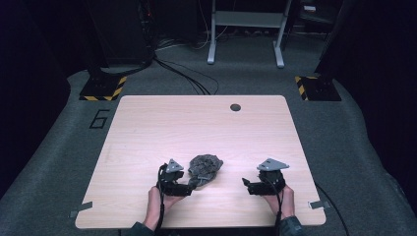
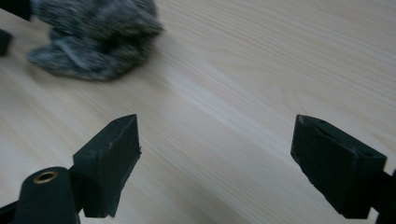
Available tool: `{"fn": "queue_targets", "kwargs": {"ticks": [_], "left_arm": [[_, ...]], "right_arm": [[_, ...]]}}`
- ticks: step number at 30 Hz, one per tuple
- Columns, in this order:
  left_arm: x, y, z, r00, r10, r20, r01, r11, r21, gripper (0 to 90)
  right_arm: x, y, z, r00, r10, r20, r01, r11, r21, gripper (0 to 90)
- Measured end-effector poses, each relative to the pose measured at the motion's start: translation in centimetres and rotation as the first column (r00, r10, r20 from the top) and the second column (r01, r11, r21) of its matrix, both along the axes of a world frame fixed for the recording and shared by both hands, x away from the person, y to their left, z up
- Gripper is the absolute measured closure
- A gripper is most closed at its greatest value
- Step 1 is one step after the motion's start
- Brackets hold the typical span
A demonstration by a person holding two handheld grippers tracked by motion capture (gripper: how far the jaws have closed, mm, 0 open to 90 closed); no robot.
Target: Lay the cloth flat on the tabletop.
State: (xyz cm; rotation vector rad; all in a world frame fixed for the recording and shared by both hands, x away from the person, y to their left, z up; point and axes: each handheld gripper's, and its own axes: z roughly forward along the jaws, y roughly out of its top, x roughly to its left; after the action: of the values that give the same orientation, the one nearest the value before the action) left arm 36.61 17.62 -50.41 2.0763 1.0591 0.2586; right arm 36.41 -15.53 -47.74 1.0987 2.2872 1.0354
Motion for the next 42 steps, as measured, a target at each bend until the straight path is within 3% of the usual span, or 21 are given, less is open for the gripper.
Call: {"fn": "queue_targets", "kwargs": {"ticks": [1, 5, 9, 11, 14, 18, 23, 25, 26, 27, 28, 29, 30, 32, 37, 41, 42], "left_arm": [[0.0, 0.0, 0.0, 1.0, 0.0, 0.0, 0.0, 1.0, 0.0, 28.2], [-0.5, -0.5, -0.3, 0.9999, -0.007, 0.008, 0.007, 0.9997, 0.025, 32.8], [-0.7, -0.7, -0.5, 0.9999, -0.005, 0.016, 0.004, 0.9989, 0.047, 39.0], [-0.7, -0.8, -0.5, 0.9999, -0.008, 0.012, 0.008, 0.999, 0.043, 41.8], [-0.7, -1.0, -0.6, 0.9998, -0.012, 0.014, 0.011, 0.9985, 0.053, 44.3], [-0.7, -1.5, -0.8, 0.9994, -0.03, 0.015, 0.029, 0.9974, 0.066, 56.8], [-0.8, -1.9, -1.1, 0.9983, -0.057, 0.012, 0.056, 0.9943, 0.091, 66.2], [-0.8, -1.9, -1.1, 0.9978, -0.064, 0.013, 0.063, 0.9931, 0.099, 71.6], [-0.8, -1.9, -1.1, 0.998, -0.061, 0.015, 0.06, 0.9938, 0.094, 76.3], [-0.7, -1.8, -1.1, 0.9979, -0.063, 0.014, 0.062, 0.9939, 0.091, 77.8], [-0.8, -1.9, -1.1, 0.998, -0.061, 0.014, 0.06, 0.9943, 0.089, 77.8], [-0.8, -1.8, -1.2, 0.9978, -0.063, 0.019, 0.061, 0.9936, 0.095, 79.7], [-0.8, -1.8, -1.2, 0.9978, -0.064, 0.02, 0.062, 0.9936, 0.095, 81.9], [-0.7, -1.8, -1.2, 0.9974, -0.069, 0.019, 0.067, 0.9938, 0.088, 84.5], [-0.7, -1.8, -1.2, 0.9967, -0.076, 0.03, 0.072, 0.9927, 0.096, 87.4], [-0.7, -1.7, -1.2, 0.9962, -0.081, 0.032, 0.077, 0.992, 0.1, 87.9], [-0.8, -1.8, -1.3, 0.9965, -0.078, 0.032, 0.074, 0.9927, 0.095, 88.1]], "right_arm": [[0.0, 0.0, 0.0, 1.0, 0.0, 0.0, 0.0, 1.0, 0.0, 15.8], [-0.5, 3.1, 1.2, 0.9963, 0.083, 0.02, -0.083, 0.997, 0.005, 23.2], [-0.5, 6.0, 2.0, 0.9879, 0.153, 0.023, -0.153, 0.988, 0.005, 37.5], [-0.4, 7.8, 2.1, 0.9742, 0.225, 0.021, -0.225, 0.974, -0.01, 46.4], [-0.2, 8.9, 1.9, 0.9658, 0.259, 0.014, -0.258, 0.966, -0.022, 51.3], [0.5, 11.0, 1.0, 0.9504, 0.31, -0.019, -0.311, 0.948, -0.067, 60.5], [1.2, 12.3, 0.0, 0.9477, 0.316, -0.047, -0.319, 0.943, -0.097, 62.6], [1.4, 12.9, -0.4, 0.9519, 0.301, -0.058, -0.306, 0.945, -0.112, 62.3], [1.8, 13.2, -0.9, 0.9489, 0.305, -0.083, -0.313, 0.94, -0.134, 61.5], [1.9, 13.5, -1.2, 0.9548, 0.286, -0.082, -0.295, 0.946, -0.133, 61.4], [1.9, 13.5, -1.2, 0.9548, 0.286, -0.082, -0.295, 0.946, -0.133, 61.4], [2.2, 13.5, -1.4, 0.9537, 0.288, -0.085, -0.299, 0.941, -0.162, 61.9], [2.4, 13.5, -1.6, 0.9508, 0.295, -0.096, -0.307, 0.938, -0.162, 63.3], [2.7, 13.8, -1.9, 0.9588, 0.268, -0.095, -0.28, 0.947, -0.156, 67.0], [3.2, 13.9, -2.5, 0.9614, 0.249, -0.117, -0.267, 0.946, -0.182, 79.6], [3.2, 13.9, -2.6, 0.9665, 0.232, -0.111, -0.248, 0.953, -0.176, 85.0], [3.3, 13.8, -2.5, 0.964, 0.239, -0.116, -0.257, 0.949, -0.181, 85.4]]}}
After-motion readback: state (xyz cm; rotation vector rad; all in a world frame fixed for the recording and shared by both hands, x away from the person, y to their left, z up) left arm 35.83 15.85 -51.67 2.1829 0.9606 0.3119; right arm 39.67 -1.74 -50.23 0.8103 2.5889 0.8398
